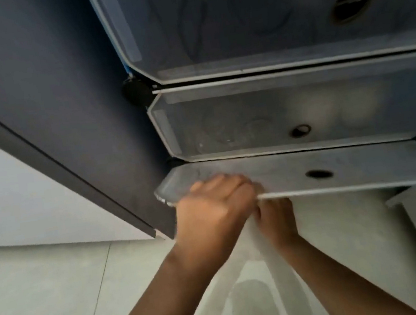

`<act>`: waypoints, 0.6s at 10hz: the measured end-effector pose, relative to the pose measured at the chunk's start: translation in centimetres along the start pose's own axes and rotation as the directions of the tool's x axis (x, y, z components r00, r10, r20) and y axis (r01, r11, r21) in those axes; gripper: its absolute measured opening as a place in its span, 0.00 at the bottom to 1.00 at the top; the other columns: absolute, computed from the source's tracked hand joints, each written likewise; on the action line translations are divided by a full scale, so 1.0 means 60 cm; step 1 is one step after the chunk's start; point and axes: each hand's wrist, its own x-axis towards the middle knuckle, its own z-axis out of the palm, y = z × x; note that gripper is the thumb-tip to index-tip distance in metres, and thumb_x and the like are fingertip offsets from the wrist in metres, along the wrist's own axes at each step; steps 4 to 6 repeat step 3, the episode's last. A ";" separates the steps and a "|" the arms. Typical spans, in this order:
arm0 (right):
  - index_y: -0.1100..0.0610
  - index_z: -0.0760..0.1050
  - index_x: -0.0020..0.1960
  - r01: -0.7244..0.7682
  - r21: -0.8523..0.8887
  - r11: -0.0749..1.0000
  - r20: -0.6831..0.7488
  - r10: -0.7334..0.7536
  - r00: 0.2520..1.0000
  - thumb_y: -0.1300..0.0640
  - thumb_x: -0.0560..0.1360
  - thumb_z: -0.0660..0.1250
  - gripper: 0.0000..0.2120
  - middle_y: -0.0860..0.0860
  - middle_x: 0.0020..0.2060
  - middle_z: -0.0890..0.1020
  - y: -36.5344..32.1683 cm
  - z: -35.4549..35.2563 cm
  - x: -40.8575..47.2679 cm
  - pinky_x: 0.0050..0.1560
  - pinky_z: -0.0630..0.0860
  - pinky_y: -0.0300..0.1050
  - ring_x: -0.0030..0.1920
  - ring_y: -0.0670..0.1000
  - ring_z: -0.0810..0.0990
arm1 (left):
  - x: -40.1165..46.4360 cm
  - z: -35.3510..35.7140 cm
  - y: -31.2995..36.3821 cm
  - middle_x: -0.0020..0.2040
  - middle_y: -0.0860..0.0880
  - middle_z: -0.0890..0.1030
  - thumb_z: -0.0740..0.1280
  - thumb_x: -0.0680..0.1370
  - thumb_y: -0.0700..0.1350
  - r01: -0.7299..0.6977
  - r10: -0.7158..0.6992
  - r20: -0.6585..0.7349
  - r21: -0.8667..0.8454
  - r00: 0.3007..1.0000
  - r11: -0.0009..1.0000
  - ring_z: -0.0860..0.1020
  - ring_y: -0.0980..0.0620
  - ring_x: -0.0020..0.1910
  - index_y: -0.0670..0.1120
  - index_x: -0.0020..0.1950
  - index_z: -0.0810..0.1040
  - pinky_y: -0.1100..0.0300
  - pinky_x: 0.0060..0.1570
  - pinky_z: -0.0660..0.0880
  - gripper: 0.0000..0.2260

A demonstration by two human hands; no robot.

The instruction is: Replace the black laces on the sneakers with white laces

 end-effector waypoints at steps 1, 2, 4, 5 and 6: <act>0.58 0.79 0.47 -0.200 0.174 0.964 0.057 0.193 0.980 0.61 0.75 0.62 0.07 0.60 0.45 0.82 0.075 0.001 -0.104 0.53 0.76 0.51 0.48 0.62 0.81 | -0.094 0.034 0.015 0.45 0.48 0.82 0.67 0.75 0.40 -0.082 0.073 0.143 0.057 0.987 0.995 0.79 0.49 0.42 0.45 0.48 0.80 0.58 0.33 0.71 0.04; 0.64 0.79 0.44 -0.366 0.259 0.894 -0.002 0.380 0.925 0.71 0.71 0.64 0.06 0.61 0.45 0.81 0.157 -0.006 -0.139 0.56 0.75 0.54 0.50 0.60 0.79 | -0.155 0.133 -0.011 0.48 0.45 0.81 0.67 0.69 0.39 -0.173 0.103 0.456 0.116 0.884 0.978 0.77 0.46 0.43 0.43 0.53 0.72 0.58 0.34 0.72 0.13; 0.59 0.75 0.46 -0.476 0.290 0.830 0.081 0.474 0.877 0.70 0.72 0.60 0.09 0.54 0.44 0.76 0.177 -0.031 -0.137 0.52 0.71 0.45 0.47 0.53 0.74 | -0.141 0.168 0.009 0.50 0.44 0.80 0.65 0.63 0.38 -0.049 -0.047 0.612 0.139 0.790 0.989 0.77 0.46 0.43 0.43 0.54 0.69 0.57 0.37 0.73 0.20; 0.59 0.75 0.46 -0.476 0.290 0.830 0.081 0.474 0.877 0.70 0.72 0.60 0.09 0.54 0.44 0.76 0.177 -0.031 -0.137 0.52 0.71 0.45 0.47 0.53 0.74 | -0.141 0.168 0.009 0.50 0.44 0.80 0.65 0.63 0.38 -0.049 -0.047 0.612 0.139 0.790 0.989 0.77 0.46 0.43 0.43 0.54 0.69 0.57 0.37 0.73 0.20; 0.59 0.75 0.46 -0.476 0.290 0.830 0.081 0.474 0.877 0.70 0.72 0.60 0.09 0.54 0.44 0.76 0.177 -0.031 -0.137 0.52 0.71 0.45 0.47 0.53 0.74 | -0.141 0.168 0.009 0.50 0.44 0.80 0.65 0.63 0.38 -0.049 -0.047 0.612 0.139 0.790 0.989 0.77 0.46 0.43 0.43 0.54 0.69 0.57 0.37 0.73 0.20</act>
